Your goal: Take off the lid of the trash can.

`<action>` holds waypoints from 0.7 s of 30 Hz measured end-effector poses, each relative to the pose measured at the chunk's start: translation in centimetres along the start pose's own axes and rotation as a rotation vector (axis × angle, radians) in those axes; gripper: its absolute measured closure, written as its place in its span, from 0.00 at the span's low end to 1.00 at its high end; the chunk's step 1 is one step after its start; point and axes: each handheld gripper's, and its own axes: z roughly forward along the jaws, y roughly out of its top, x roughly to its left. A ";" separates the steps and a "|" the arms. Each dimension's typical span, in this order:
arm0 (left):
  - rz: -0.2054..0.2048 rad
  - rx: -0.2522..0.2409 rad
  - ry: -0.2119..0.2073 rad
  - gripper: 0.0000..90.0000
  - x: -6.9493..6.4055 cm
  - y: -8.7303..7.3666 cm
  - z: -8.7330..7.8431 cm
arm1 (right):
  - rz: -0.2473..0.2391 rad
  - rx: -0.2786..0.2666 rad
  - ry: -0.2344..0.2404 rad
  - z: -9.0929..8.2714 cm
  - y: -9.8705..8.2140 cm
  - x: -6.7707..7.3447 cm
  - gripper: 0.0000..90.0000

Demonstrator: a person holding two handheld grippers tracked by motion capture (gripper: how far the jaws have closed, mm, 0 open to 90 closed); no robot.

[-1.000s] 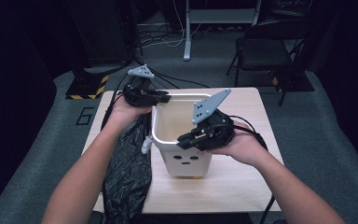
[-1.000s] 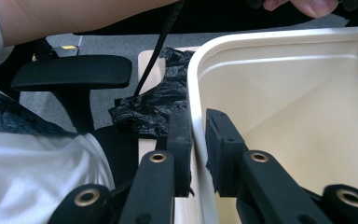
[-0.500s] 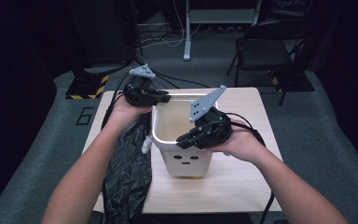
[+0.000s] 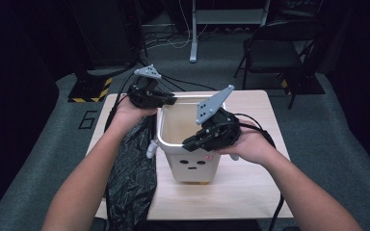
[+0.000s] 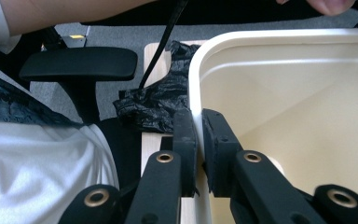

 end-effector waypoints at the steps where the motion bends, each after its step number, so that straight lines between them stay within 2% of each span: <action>1: -0.001 -0.006 0.000 0.86 0.0 0.1 -0.1 | 0.000 0.000 0.000 0.0 0.0 0.0 0.93; 13: 0.032 -0.021 0.020 0.86 -0.3 1.6 -1.6 | -0.024 -0.024 -0.007 -0.9 0.9 0.3 0.94; 21: 0.033 -0.035 0.024 0.86 -0.6 2.0 -2.2 | -0.045 -0.013 -0.016 -1.3 1.5 0.6 0.94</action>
